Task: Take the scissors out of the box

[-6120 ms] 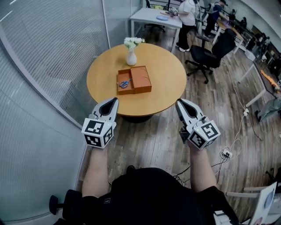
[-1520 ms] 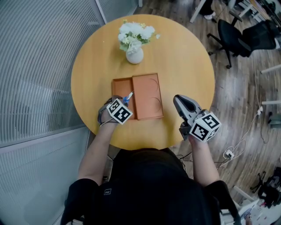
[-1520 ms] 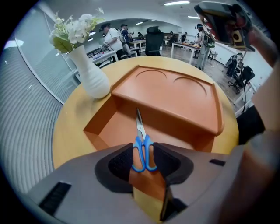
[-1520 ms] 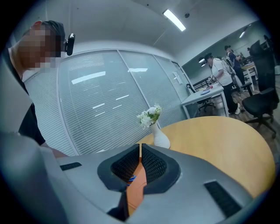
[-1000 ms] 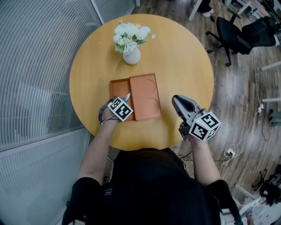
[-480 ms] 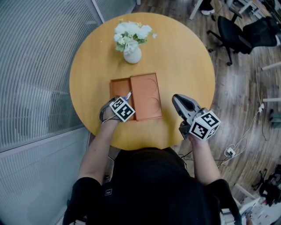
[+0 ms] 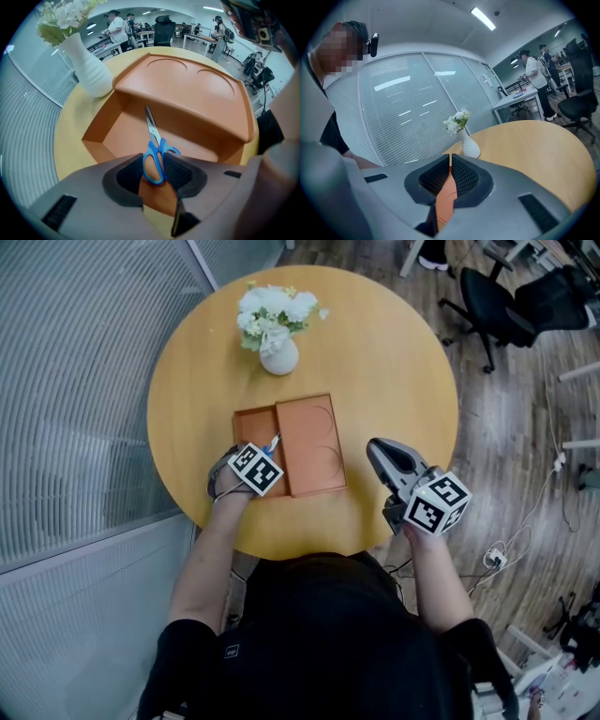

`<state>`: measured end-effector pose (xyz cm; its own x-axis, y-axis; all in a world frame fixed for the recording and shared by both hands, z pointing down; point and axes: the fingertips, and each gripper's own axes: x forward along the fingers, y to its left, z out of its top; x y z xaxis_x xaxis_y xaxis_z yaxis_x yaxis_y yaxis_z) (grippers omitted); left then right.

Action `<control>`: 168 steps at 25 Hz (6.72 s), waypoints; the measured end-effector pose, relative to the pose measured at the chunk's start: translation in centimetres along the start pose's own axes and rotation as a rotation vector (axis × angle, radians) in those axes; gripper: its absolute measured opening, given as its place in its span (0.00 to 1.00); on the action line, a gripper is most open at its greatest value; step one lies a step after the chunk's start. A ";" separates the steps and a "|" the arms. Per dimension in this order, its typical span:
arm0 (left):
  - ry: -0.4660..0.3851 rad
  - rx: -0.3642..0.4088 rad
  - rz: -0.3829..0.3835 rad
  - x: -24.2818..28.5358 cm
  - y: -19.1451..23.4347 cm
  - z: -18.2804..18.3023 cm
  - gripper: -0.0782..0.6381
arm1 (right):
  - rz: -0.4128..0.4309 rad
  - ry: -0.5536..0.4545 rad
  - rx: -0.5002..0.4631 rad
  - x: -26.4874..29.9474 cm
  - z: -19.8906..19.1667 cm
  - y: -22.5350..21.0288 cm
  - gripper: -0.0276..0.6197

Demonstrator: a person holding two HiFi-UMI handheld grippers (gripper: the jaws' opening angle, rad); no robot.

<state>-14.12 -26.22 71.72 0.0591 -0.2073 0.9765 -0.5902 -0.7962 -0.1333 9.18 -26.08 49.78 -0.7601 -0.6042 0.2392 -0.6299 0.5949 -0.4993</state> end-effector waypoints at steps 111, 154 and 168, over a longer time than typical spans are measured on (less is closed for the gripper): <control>-0.510 -0.633 0.071 -19.1 -3.2 -2.1 0.24 | 0.246 0.016 -0.058 -1.3 1.0 6.1 0.10; -1.207 -0.538 0.378 -42.1 -1.2 -0.5 0.24 | 0.101 -0.378 -0.415 -8.1 14.6 15.2 0.10; -1.190 -0.560 0.394 -40.9 -1.6 0.1 0.24 | 0.104 -0.330 -0.452 -7.8 13.5 14.4 0.10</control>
<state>-15.50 -16.57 31.97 0.2942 -0.9483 0.1191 -0.9550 -0.2966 -0.0023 8.22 -19.95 29.50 -0.7774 -0.6208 -0.1016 -0.6152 0.7840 -0.0831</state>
